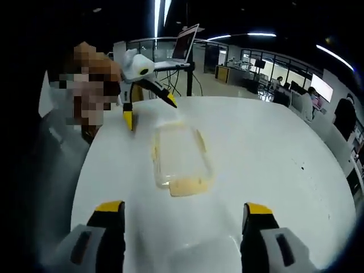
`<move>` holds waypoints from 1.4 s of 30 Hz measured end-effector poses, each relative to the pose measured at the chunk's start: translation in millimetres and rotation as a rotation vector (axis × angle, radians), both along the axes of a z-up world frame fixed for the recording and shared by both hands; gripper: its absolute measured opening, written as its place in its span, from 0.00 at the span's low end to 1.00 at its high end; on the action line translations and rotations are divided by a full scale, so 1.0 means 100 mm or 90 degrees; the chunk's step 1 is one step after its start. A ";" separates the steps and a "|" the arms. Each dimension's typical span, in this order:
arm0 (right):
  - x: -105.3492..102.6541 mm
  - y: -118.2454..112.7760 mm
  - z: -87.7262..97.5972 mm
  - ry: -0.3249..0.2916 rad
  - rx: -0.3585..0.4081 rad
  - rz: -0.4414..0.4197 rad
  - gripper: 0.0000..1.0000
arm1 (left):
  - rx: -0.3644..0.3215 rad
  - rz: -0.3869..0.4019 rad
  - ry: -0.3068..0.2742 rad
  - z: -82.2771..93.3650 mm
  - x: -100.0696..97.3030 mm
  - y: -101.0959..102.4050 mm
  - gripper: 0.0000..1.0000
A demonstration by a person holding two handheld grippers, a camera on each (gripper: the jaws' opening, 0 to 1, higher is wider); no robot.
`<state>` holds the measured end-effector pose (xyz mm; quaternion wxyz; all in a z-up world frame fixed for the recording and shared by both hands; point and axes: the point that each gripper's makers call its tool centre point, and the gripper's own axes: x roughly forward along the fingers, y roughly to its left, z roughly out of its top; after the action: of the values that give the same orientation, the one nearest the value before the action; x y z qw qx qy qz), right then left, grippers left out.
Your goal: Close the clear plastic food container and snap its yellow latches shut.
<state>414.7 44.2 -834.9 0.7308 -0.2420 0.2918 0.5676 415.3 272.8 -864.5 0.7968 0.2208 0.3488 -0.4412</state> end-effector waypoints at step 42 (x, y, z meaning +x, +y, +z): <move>0.21 0.47 -0.50 -0.016 -0.104 0.098 0.47 | 0.033 -0.316 0.030 -0.16 0.27 -0.23 0.51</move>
<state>436.2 91.0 -885.3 0.6663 -0.3299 0.3085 0.5933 441.9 250.1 -880.6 0.6496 0.3097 0.3136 -0.6194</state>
